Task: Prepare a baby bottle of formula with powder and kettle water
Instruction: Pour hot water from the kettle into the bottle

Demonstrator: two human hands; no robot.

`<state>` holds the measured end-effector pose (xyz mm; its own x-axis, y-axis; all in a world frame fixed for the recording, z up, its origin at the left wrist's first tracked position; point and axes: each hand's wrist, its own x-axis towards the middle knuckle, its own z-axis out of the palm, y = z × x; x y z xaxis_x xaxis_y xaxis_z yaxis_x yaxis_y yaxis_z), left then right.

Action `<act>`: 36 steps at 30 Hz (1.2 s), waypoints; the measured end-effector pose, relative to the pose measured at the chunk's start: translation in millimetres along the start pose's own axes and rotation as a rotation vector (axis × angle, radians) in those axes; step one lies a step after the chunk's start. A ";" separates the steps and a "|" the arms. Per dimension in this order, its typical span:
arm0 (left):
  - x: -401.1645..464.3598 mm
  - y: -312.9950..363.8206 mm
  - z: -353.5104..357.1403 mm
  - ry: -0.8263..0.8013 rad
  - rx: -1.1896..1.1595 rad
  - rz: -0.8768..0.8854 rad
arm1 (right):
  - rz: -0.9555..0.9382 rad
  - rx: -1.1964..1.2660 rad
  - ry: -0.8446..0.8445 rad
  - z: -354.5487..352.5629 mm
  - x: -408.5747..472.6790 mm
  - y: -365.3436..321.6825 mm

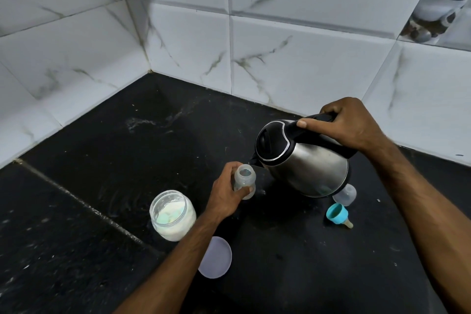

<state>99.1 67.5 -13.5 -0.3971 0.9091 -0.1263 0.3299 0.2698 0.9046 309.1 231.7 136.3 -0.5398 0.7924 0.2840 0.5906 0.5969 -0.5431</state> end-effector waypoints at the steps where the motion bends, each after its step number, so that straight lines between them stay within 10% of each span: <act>1: 0.1 0.1 0.1 0.000 0.003 0.000 | 0.000 -0.004 0.001 0.0 -0.1 -0.3; 36: 3.4 -11.4 0.8 0.009 -0.047 0.069 | -0.004 -0.004 -0.023 0.9 -0.8 -3.2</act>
<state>94.6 67.8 -24.6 -0.3828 0.9219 -0.0592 0.3161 0.1910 0.9293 307.1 229.1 137.1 -0.5559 0.7869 0.2677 0.5905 0.6006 -0.5391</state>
